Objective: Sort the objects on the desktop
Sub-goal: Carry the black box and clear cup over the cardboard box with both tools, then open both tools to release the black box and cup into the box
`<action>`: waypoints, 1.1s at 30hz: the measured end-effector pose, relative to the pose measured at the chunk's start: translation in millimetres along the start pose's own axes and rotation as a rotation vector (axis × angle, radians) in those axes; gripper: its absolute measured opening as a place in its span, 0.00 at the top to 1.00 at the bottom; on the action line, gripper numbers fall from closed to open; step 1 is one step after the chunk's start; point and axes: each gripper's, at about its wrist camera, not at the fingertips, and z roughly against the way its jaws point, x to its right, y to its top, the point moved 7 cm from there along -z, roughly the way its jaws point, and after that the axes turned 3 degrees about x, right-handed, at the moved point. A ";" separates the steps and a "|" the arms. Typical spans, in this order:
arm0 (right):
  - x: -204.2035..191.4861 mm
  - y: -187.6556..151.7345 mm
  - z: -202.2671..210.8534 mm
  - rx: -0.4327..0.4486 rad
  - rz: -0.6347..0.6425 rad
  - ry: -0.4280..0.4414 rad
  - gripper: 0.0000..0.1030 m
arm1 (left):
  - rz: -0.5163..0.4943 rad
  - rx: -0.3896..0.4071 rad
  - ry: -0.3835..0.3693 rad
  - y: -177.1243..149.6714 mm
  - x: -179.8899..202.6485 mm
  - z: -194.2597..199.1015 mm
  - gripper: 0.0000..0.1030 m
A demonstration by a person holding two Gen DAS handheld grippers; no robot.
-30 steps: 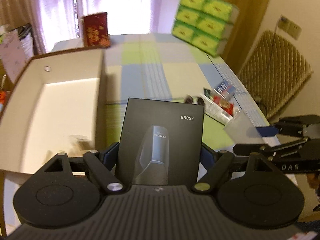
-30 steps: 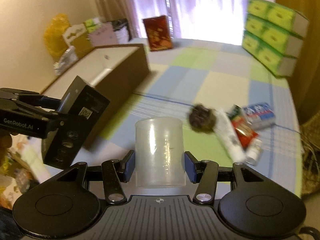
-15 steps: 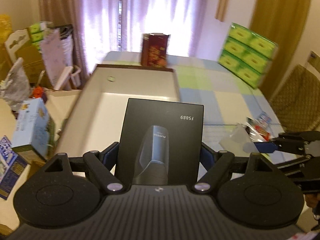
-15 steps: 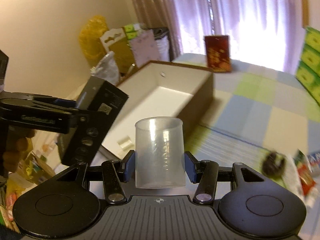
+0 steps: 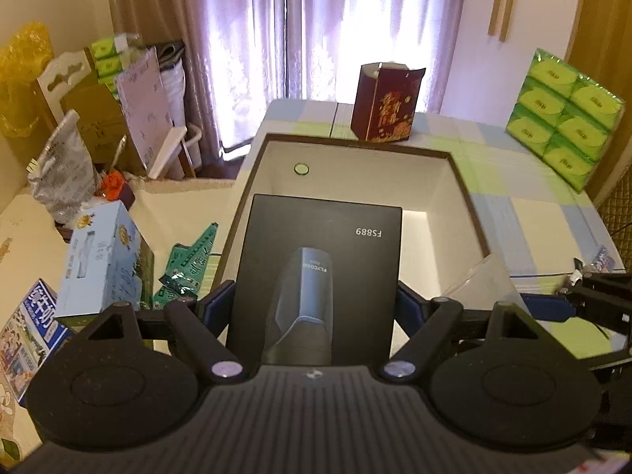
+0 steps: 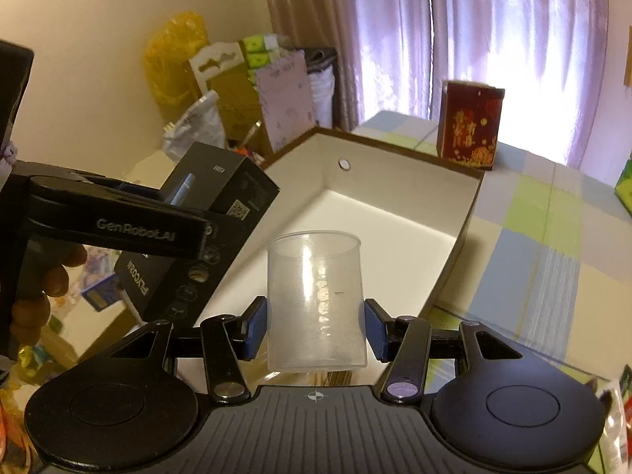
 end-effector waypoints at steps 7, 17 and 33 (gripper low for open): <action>7.1 3.9 -37.7 -0.054 0.020 -0.045 0.53 | -0.027 -0.079 0.004 -6.6 -8.1 -45.8 0.23; 14.5 -2.3 -68.8 -0.118 0.030 -0.064 0.53 | -0.057 -0.162 0.000 -21.0 -7.1 -84.8 0.22; 15.9 -5.9 -87.0 -0.145 0.042 -0.078 0.53 | -0.074 -0.171 0.000 -16.3 -10.3 -90.6 0.23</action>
